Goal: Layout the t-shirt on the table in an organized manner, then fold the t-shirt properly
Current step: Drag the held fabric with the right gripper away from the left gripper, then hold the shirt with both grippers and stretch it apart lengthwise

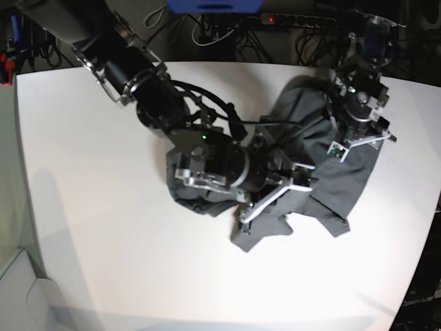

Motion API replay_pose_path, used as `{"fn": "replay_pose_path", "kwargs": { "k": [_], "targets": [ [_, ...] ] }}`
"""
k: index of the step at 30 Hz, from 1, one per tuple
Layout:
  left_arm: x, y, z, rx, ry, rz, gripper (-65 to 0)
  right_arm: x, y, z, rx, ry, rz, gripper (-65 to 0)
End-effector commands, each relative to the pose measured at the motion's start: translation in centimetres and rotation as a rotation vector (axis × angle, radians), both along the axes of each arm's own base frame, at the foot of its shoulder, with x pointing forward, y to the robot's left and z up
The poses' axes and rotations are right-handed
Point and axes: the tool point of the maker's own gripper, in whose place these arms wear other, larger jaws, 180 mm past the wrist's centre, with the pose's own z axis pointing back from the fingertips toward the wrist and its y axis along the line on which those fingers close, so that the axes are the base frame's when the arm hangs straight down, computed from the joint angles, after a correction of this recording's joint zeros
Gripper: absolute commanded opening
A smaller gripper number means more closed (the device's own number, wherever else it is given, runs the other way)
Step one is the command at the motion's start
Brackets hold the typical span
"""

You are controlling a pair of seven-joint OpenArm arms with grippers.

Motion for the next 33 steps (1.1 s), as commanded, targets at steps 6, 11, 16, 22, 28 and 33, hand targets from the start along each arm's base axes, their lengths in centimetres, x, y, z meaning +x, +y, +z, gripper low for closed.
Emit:
{"fn": "replay_pose_path", "kwargs": {
  "k": [6,11,16,22,28,33],
  "targets": [
    [0.8,3.4,2.0,0.072,-0.047,0.042,-27.0,0.8,-0.8,0.9,0.007,-0.035,-0.008,-37.6],
    [0.9,4.6,2.5,0.107,-0.045,0.037,-27.0,2.0,-3.3,0.4,-0.022,-0.04,-0.055,-33.5],
    [0.3,6.1,2.7,0.149,-0.028,0.031,-27.0,5.5,-8.0,1.6,0.005,-0.056,-0.21,-33.6],
    [0.0,8.4,3.7,0.177,-0.04,0.078,-27.0,8.3,-13.4,2.6,0.07,-0.049,-0.396,-33.8],
    [-0.3,10.2,6.0,0.202,-0.091,0.118,-27.0,7.5,-14.7,0.1,0.068,0.022,-0.445,-33.8],
    [0.6,9.5,9.8,0.217,-0.169,0.085,-27.0,7.5,-14.2,-4.6,0.085,0.153,-0.444,-39.8]
  ]
}}
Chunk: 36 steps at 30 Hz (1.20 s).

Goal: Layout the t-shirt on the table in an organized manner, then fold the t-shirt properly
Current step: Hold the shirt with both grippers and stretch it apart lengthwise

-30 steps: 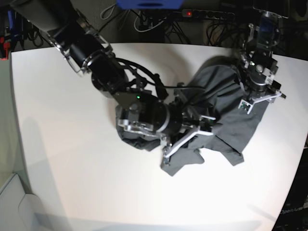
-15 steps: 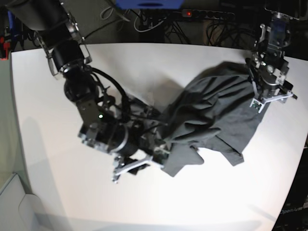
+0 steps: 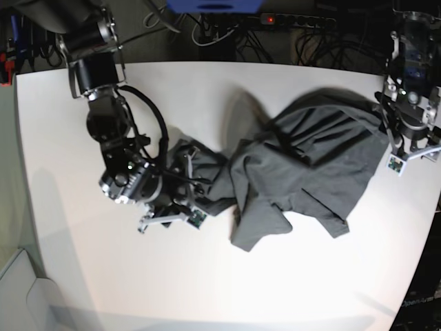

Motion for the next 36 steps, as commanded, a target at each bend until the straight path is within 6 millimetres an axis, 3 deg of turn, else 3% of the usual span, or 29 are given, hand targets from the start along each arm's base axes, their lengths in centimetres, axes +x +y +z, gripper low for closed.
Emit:
{"fn": "replay_pose_path", "kwargs": {
  "k": [1,5,7,15,17,20,22,26,32,36],
  "targets": [
    [0.1,0.9,1.6,0.039,-0.013,0.023,-27.0,1.1,0.7,1.3,0.054,-0.037,0.004,-43.5],
    [1.5,0.2,2.6,-0.005,-0.053,0.06,-27.2,0.9,0.9,-1.7,0.087,0.037,0.0,-59.8],
    [2.4,-0.4,1.9,-0.052,-0.064,0.083,-27.3,0.7,0.9,-2.6,0.097,0.059,-0.003,-64.3],
    [6.0,-3.6,-5.2,-0.282,0.014,0.164,-27.4,-0.4,0.0,-6.7,0.109,0.165,-0.026,-64.7],
    [6.2,-4.2,-7.8,-0.328,0.038,0.158,-27.4,-1.2,-1.3,-8.0,0.083,0.195,-0.04,-64.8],
    [6.1,-4.2,-10.1,-0.354,0.072,0.161,-27.4,-2.4,-2.5,-8.9,0.059,0.212,-0.047,-64.8],
    [5.4,-3.6,-11.6,-0.36,0.103,0.173,-27.4,-3.4,-3.8,-9.5,0.036,0.218,-0.051,-64.8],
    [3.9,-0.5,-12.0,-0.308,0.121,0.185,-27.4,-5.7,-5.2,-9.8,-0.004,0.217,-0.041,-64.8],
    [1.6,3.4,-11.5,-0.219,0.16,0.204,-27.4,-9.5,-6.9,-9.5,-0.103,0.226,-0.016,-64.8],
    [0.0,5.5,-10.3,-0.184,0.14,0.233,-27.4,-11.6,-6.6,-7.9,-0.117,0.188,0.025,-64.7]
  ]
}}
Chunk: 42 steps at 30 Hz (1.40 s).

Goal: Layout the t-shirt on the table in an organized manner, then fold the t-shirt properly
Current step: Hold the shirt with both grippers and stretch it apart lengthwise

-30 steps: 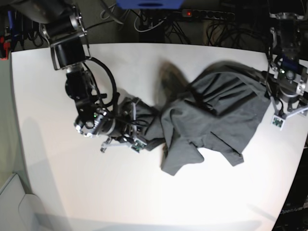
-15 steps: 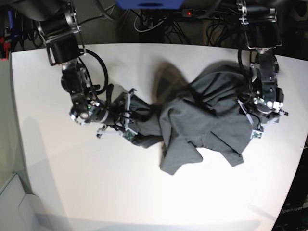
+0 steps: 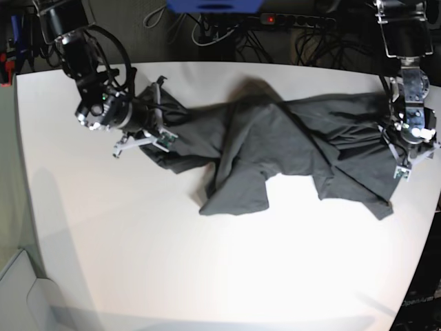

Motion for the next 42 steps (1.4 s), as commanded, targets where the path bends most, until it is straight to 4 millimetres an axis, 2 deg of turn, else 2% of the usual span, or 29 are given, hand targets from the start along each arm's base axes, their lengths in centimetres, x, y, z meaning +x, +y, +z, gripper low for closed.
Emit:
{"fn": "replay_pose_path", "kwargs": {
  "k": [1,3,6,9,11,14,16,19,22,25,27,30,32,35,37,40,42],
  "targets": [
    [-1.6,1.5,0.4,0.034,0.05,0.035,-27.4,0.2,-0.2,1.2,-0.008,-0.035,0.016,-64.7],
    [-1.5,2.0,2.0,0.05,0.006,0.047,-27.2,-0.2,0.2,2.5,0.002,-0.071,0.034,-64.7],
    [-0.3,1.8,4.3,0.072,-0.061,0.032,-27.2,0.1,1.3,5.4,0.03,-0.156,0.06,-64.7],
    [-0.1,1.6,5.5,0.085,-0.066,0.042,-27.1,0.9,1.9,8.5,0.057,-0.247,0.063,-64.7],
    [0.2,1.3,6.1,0.086,-0.08,0.039,-27.1,1.5,2.4,9.6,0.09,-0.278,0.038,-64.6],
    [1.1,-0.5,6.6,0.08,-0.103,-0.001,-27.1,2.7,3.6,10.7,0.134,-0.308,0.018,-64.6],
    [1.7,-1.7,6.9,0.08,-0.113,-0.032,-27.1,3.1,5.1,10.2,0.166,-0.285,0.022,-64.5],
    [1.9,-3.0,6.1,0.073,-0.093,-0.071,-27.1,4.3,6.4,8.8,0.196,-0.239,0.005,-64.5],
    [1.5,-3.8,4.7,0.05,-0.067,-0.077,-27.2,6.1,6.4,6.6,0.186,-0.174,-0.022,-64.5],
    [0.8,-3.6,3.5,0.04,-0.027,-0.06,-27.3,7.0,6.4,5.6,0.18,-0.144,-0.035,-64.5],
    [-0.5,-4.2,2.1,0.018,0.004,-0.054,-27.4,6.9,6.2,5.5,0.177,-0.142,-0.035,-64.5],
    [-1.6,-4.6,1.0,-0.012,0.016,-0.032,-27.2,6.6,6.2,5.2,0.175,-0.134,-0.034,-64.5],
    [-2.6,-4.9,0.3,-0.018,0.042,-0.024,-27.3,5.7,6.2,4.4,0.175,-0.109,-0.038,-64.5],
    [-2.9,-4.9,0.1,-0.02,0.049,-0.023,-27.3,4.0,6.1,3.0,0.171,-0.065,-0.042,-64.5],
    [-3.5,-4.7,-0.5,-0.025,0.067,-0.011,-27.4,3.1,5.3,2.0,0.156,-0.04,-0.045,-64.5],
    [-4.1,-4.3,-1.6,-0.037,0.091,0.007,-27.4,2.7,4.5,0.2,0.139,0.013,-0.066,-64.6],
    [-4.3,-4.0,-1.7,-0.037,0.099,0.015,-27.4,3.3,3.7,-0.4,0.127,0.029,-0.088,-64.7]
  ]
}}
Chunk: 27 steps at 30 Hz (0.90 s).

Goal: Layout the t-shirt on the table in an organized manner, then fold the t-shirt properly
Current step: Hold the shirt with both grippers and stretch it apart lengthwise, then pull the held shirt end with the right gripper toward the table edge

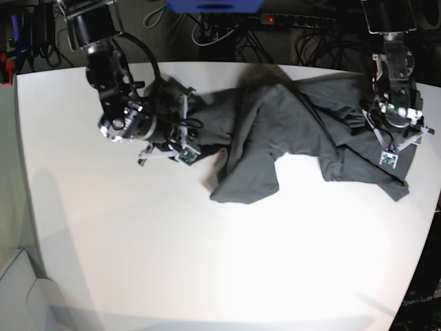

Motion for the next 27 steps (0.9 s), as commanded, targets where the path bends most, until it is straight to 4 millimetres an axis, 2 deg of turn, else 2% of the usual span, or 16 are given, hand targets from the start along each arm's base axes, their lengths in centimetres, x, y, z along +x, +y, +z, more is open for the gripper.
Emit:
{"fn": "replay_pose_path", "kwargs": {
  "k": [1,7,9,12,15,18,22,25,27],
  "targets": [
    [-1.8,0.6,-1.1,0.007,0.088,0.018,-27.3,1.0,-1.9,-0.3,-0.058,0.002,-0.033,-64.7],
    [-1.4,0.7,-0.9,0.01,0.082,0.019,-27.1,3.5,-8.0,-0.6,-0.079,0.021,-0.214,-64.8],
    [-1.4,0.7,-0.9,0.01,0.082,0.019,-27.1,3.4,-9.9,-0.7,-0.104,0.021,-0.241,-64.8],
    [-1.0,0.7,-0.7,0.008,0.07,0.018,-27.1,1.9,-11.9,-1.4,-0.152,0.039,-0.24,-65.0],
    [-0.8,0.7,-0.7,0.006,0.069,0.021,-27.1,0.2,-12.4,-1.1,-0.174,0.027,-0.221,-65.0],
    [-0.9,0.8,-0.9,0.005,0.078,0.024,-27.2,-0.2,-12.0,1.1,-0.183,-0.041,-0.193,-64.8],
    [-1.3,0.7,-1.2,0.002,0.087,0.024,-27.2,1.0,-10.5,5.6,-0.166,-0.186,-0.161,-64.5],
    [-1.3,0.7,-1.2,0.002,0.087,0.024,-27.3,2.6,-10.5,7.8,-0.196,-0.233,-0.166,-63.2],
    [-1.4,0.7,-1.2,0.002,0.087,0.024,-27.3,4.3,-9.5,8.8,-0.196,-0.242,-0.175,-58.5]
  ]
}}
